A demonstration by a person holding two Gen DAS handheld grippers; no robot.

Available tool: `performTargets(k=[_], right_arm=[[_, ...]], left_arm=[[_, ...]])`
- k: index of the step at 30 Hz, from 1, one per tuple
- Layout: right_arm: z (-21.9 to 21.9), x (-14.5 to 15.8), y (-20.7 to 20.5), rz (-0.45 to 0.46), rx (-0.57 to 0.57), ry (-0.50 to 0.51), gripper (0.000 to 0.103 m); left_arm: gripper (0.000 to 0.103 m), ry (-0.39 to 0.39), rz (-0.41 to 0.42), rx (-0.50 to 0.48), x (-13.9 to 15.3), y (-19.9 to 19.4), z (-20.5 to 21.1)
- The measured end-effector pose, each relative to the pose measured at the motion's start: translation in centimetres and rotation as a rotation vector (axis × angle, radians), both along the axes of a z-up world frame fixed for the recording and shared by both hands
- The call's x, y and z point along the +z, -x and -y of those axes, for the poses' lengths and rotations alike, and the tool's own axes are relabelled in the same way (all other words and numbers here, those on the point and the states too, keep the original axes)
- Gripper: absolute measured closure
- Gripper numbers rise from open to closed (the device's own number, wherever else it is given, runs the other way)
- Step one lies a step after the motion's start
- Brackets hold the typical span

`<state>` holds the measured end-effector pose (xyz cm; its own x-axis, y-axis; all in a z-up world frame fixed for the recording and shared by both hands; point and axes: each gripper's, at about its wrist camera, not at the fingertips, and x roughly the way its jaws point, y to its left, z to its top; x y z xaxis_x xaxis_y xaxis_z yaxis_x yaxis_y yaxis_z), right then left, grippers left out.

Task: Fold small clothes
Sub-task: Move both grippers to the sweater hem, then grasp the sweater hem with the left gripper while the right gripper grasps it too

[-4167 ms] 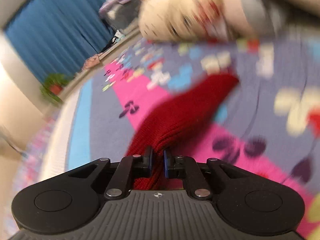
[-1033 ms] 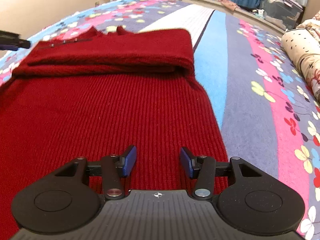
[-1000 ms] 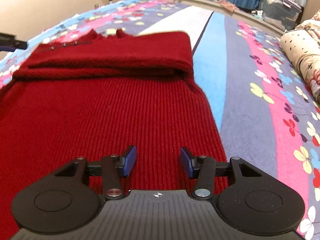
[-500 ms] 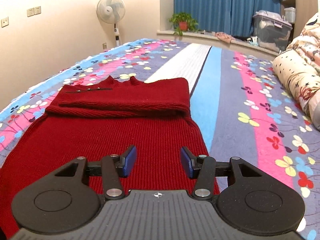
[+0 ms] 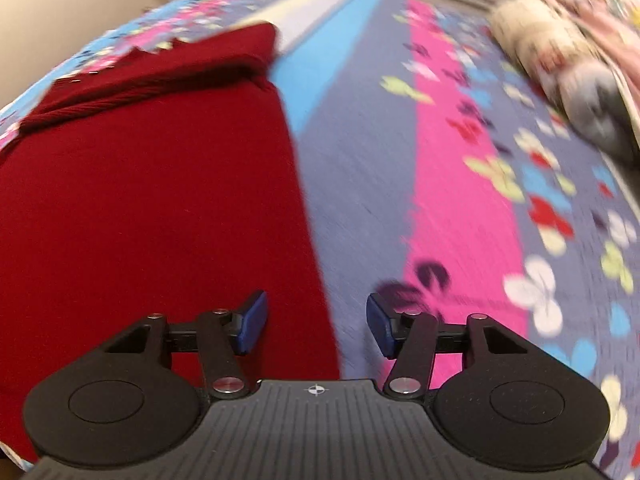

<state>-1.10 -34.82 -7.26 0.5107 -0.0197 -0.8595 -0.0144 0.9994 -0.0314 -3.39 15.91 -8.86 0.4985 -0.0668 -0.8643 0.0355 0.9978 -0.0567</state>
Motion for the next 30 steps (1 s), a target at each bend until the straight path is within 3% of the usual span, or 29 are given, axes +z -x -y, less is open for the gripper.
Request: performTargets(k=[7, 14, 17, 20, 22, 23, 24, 25, 27, 30], right_arm=[[1.6, -0.6, 0.3, -0.029, -0.050, -0.069, 0.044], [1.7, -0.7, 0.5, -0.061, -0.050, -0.139, 0.051], [1.7, -0.6, 0.4, -0.056, -0.039, -0.097, 0.049], [1.5, -0.7, 0.3, -0.059, -0.039, -0.068, 0.044], [1.3, -0.8, 0.3, -0.065, -0.027, -0.064, 0.044], [1.2, -0.8, 0.2, -0.065, -0.021, -0.064, 0.045], [1.1, -0.8, 0.2, -0.065, -0.017, -0.069, 0.050], [1.1, -0.7, 0.2, -0.065, -0.014, -0.084, 0.054], [1.3, -0.4, 0.2, -0.060, -0.008, -0.134, 0.080], [1.1, 0.2, 0.4, -0.033, 0.007, -0.176, 0.082]], left_arm=[[0.038, -0.006, -0.004, 0.027, 0.1, -0.4, 0.2], [0.043, 0.008, -0.005, 0.041, 0.2, 0.4, -0.2], [0.044, 0.005, -0.003, 0.064, 0.2, 0.8, -0.4], [0.049, 0.012, -0.003, 0.053, 0.2, 0.9, -0.3], [0.056, 0.015, 0.006, 0.039, 0.3, 1.1, -0.2], [0.065, 0.018, 0.013, 0.035, 0.4, 1.2, -0.2], [0.077, 0.020, 0.029, 0.037, 0.6, 1.3, -0.2], [0.081, 0.035, 0.047, 0.041, 1.0, 1.4, -0.3], [0.083, 0.075, 0.095, 0.047, 1.8, 1.7, -0.6], [0.083, 0.112, 0.126, 0.036, 2.4, 2.0, -0.6]])
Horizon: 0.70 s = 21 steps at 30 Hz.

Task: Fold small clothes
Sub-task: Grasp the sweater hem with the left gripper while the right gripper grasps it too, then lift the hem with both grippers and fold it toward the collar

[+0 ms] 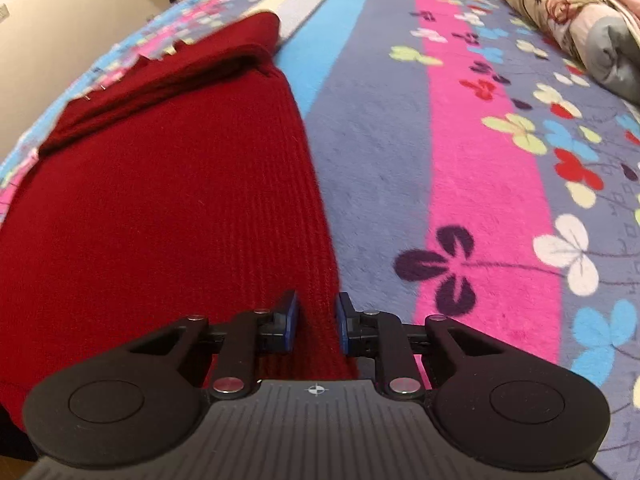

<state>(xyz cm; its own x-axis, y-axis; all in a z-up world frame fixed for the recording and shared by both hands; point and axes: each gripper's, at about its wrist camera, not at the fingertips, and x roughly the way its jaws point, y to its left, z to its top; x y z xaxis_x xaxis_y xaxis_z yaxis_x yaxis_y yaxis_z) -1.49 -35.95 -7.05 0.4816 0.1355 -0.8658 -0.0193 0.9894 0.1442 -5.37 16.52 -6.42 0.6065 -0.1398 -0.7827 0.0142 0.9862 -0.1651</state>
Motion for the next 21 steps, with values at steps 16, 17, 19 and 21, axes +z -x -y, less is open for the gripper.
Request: performTargets(k=[16, 17, 19, 21], right_arm=[[-0.5, 0.3, 0.1, 0.023, 0.023, -0.006, 0.091], [-0.3, 0.5, 0.1, 0.027, 0.019, -0.023, 0.090], [-0.2, 0.3, -0.1, 0.016, 0.005, -0.022, 0.087], [-0.2, -0.3, -0.2, -0.017, -0.002, 0.009, 0.080]], left_arm=[[0.090, -0.043, -0.027, -0.025, -0.4, 0.0, 0.7], [0.087, -0.048, -0.042, -0.028, -0.6, -0.1, 0.7], [0.080, -0.064, -0.087, -0.036, -1.3, -0.3, 0.9], [0.075, -0.097, -0.111, -0.047, -2.0, -0.4, 1.2]])
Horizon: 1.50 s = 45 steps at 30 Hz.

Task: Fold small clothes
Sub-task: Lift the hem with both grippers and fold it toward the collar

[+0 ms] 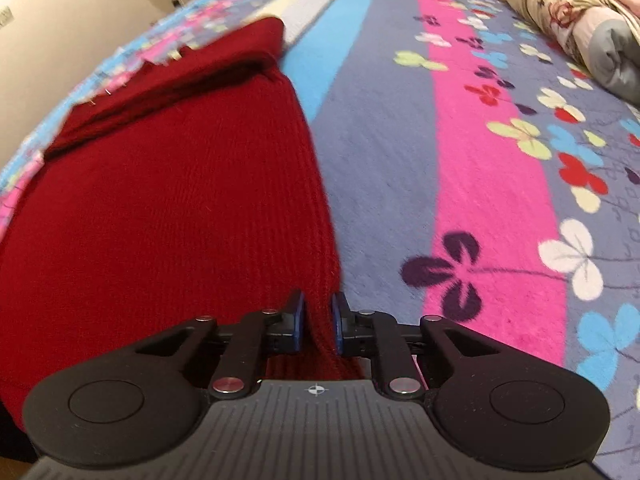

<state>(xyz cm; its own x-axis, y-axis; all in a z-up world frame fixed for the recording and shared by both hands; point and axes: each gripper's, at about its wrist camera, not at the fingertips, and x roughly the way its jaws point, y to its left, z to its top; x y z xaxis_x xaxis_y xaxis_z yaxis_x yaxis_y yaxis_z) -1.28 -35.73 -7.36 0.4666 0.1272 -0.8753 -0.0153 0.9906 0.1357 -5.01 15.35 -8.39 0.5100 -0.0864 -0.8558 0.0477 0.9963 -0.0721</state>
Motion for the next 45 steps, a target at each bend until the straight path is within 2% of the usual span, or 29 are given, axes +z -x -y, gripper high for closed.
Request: performTargets(k=[3, 4, 5, 6, 8, 10, 14, 21, 22, 24, 27, 30, 32, 34, 36, 39, 42, 44, 45], right_arm=[[-0.1, -0.5, 0.0, -0.019, 0.000, 0.021, 0.075], [-0.1, -0.4, 0.0, -0.020, -0.001, 0.018, 0.075], [-0.1, -0.4, -0.1, -0.020, -0.001, 0.014, 0.075], [0.0, -0.4, -0.1, -0.018, -0.001, 0.004, 0.078], [0.3, -0.2, 0.0, -0.009, -0.011, -0.017, 0.083], [0.6, 0.0, 0.0, -0.003, -0.031, -0.036, 0.083], [1.2, -0.3, 0.0, -0.019, -0.070, -0.059, 0.079], [0.7, -0.4, -0.2, -0.026, -0.047, -0.040, 0.078], [0.8, -0.3, -0.2, -0.020, -0.053, -0.023, 0.076], [0.8, -0.2, -0.3, 0.002, -0.065, 0.026, 0.061], [1.0, -0.4, -0.4, 0.000, -0.072, 0.033, 0.056], [0.6, -0.5, -0.4, 0.008, -0.045, 0.091, 0.050], [0.3, -0.6, -0.4, 0.007, -0.029, 0.106, 0.050], [0.0, -0.9, -0.4, 0.000, -0.010, 0.100, 0.056], [-0.3, -0.8, -0.4, 0.000, 0.017, 0.055, 0.091], [-0.3, 0.3, -0.2, 0.035, 0.019, 0.032, 0.097], [2.0, 2.7, 0.1, 0.132, -0.075, -0.077, 0.097], [3.0, 3.1, 0.3, 0.145, -0.111, -0.104, 0.097], [2.9, 2.8, 0.1, 0.127, -0.110, -0.094, 0.097]], left_arm=[[0.077, 0.008, 0.008, 0.000, 0.1, 0.1, -0.1], [0.079, 0.008, 0.012, 0.001, 0.1, 0.1, -0.1], [0.088, 0.007, 0.023, 0.002, 0.2, 0.2, -0.2], [0.090, 0.008, 0.033, 0.001, 0.3, 0.2, -0.2], [0.090, 0.017, 0.038, 0.004, 0.4, 0.2, -0.4], [0.089, 0.016, 0.034, 0.006, 0.4, 0.2, -0.3], [0.081, 0.028, 0.001, -0.005, 0.0, 0.3, -0.4], [0.081, 0.036, -0.011, -0.009, -0.2, 1.3, -0.4], [0.081, 0.034, -0.007, -0.006, -0.2, 1.4, -0.4], [0.075, 0.026, 0.000, 0.005, -0.2, 1.5, -0.4], [0.070, 0.003, 0.005, 0.024, -0.1, 1.6, -0.4], [0.071, 0.004, 0.003, 0.027, -0.2, 1.6, -0.4], [0.071, 0.004, -0.003, 0.014, -0.3, 1.5, -0.2], [0.077, -0.002, -0.001, -0.003, -0.4, 1.5, 0.1], [0.090, -0.010, 0.018, -0.018, -0.2, 1.6, 0.5], [0.092, 0.012, 0.114, -0.006, 1.3, 2.5, 0.3], [0.092, 0.054, 0.220, 0.010, 3.0, 3.6, -0.1], [0.091, 0.059, 0.213, 0.018, 3.0, 3.6, 0.0], [0.090, 0.066, 0.172, 0.015, 2.4, 3.3, 0.1]])
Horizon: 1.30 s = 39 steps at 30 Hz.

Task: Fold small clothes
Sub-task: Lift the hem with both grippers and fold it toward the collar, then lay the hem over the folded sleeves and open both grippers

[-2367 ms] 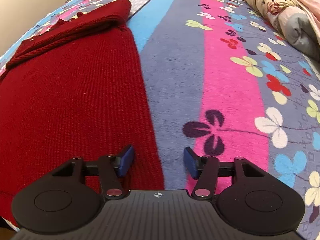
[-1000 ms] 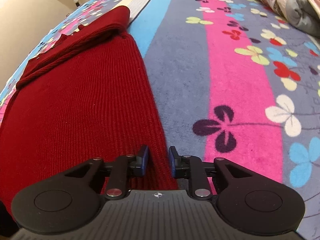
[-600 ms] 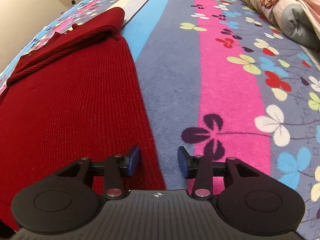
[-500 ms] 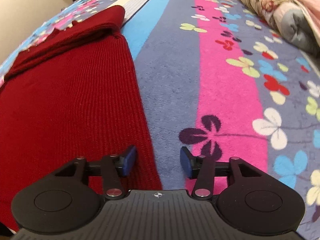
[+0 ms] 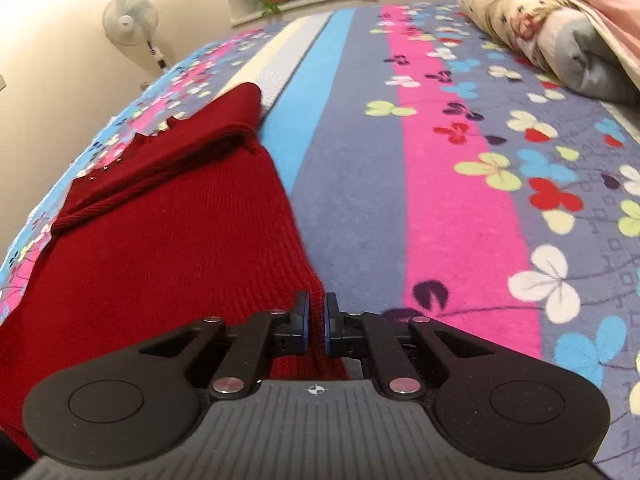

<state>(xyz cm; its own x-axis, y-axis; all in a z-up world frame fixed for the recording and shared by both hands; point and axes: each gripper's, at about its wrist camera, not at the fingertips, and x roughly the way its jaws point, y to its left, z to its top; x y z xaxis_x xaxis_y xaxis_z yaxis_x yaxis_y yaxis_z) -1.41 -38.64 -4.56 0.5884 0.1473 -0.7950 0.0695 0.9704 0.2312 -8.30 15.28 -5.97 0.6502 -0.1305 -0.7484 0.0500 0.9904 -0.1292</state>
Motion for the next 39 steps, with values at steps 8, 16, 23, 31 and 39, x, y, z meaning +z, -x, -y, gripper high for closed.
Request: performTargets(k=[8, 16, 23, 31, 39], right_arm=[[-1.6, -3.2, -0.6, -0.167, 0.056, 0.081, 0.065], [-3.4, -3.2, -0.2, -0.124, 0.142, 0.101, 0.091], [-0.9, 0.5, 0.7, 0.007, 0.036, -0.077, 0.097], [0.4, 9.3, 3.4, 0.242, 0.024, -0.256, 0.098], [1.3, 13.9, 13.5, 0.391, -0.003, -0.339, 0.099]], left_arm=[[0.074, 0.047, -0.167, -0.005, -2.6, -1.4, -0.2], [0.089, 0.005, -0.158, 0.012, -3.0, -1.4, 0.1], [0.091, -0.007, 0.010, 0.004, 1.5, 0.3, 0.9], [0.093, 0.035, 0.211, -0.015, 10.6, 3.4, 1.0], [0.094, 0.114, 0.311, -0.069, 18.7, 11.3, -1.4]])
